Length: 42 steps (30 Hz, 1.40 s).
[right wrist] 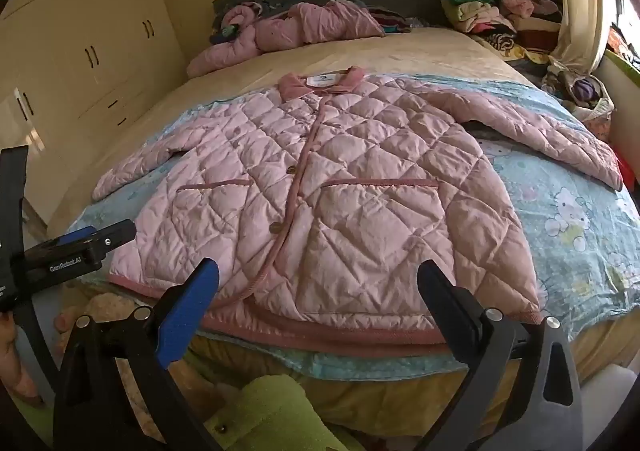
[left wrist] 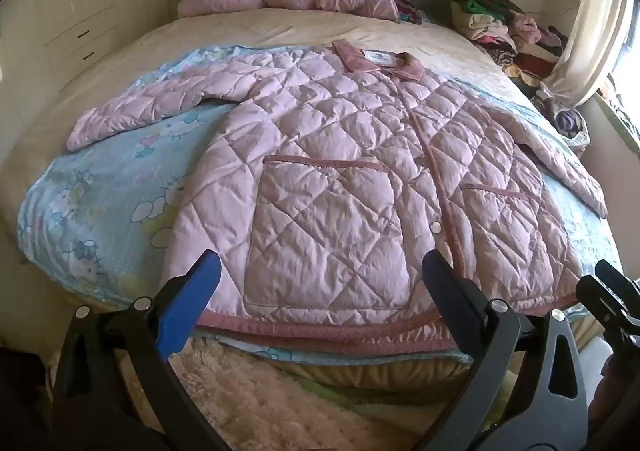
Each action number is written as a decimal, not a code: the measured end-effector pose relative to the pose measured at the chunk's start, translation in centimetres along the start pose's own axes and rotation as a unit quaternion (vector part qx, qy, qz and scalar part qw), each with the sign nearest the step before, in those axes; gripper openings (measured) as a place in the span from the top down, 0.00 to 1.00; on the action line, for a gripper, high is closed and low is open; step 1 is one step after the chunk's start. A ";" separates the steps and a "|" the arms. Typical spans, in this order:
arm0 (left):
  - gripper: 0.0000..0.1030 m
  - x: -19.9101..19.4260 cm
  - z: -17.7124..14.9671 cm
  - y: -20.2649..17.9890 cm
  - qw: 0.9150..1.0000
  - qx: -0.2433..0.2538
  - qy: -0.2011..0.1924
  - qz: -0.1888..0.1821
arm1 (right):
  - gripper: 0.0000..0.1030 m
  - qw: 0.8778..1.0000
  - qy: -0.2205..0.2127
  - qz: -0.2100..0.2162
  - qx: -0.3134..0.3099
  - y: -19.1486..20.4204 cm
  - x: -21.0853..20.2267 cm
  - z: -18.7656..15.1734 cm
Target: Fold large clothes
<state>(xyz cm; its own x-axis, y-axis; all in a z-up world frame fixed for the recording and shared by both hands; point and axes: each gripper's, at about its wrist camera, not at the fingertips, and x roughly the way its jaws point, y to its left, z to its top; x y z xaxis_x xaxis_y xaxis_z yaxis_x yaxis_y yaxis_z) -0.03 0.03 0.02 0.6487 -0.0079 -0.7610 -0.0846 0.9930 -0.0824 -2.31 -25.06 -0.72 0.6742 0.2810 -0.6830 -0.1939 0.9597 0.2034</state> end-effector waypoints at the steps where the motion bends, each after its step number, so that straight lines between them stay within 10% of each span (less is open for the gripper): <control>1: 0.09 0.0 0.0 0.0 1.000 0.000 0.001 0.001 | 0.04 1.000 0.002 0.003 0.000 0.0 0.1 0.0; 42: 0.09 -0.4 0.1 -0.5 1.000 0.002 -0.002 0.001 | 0.04 1.000 -0.011 -0.011 -0.006 0.5 -0.3 -0.4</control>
<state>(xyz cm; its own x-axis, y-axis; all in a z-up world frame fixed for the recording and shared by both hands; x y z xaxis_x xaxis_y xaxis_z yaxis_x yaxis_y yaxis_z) -0.16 -0.43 0.46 0.6521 -0.0044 -0.7581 -0.0840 0.9934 -0.0780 -2.88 -24.69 -0.69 0.6937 0.2597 -0.6718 -0.1879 0.9657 0.1793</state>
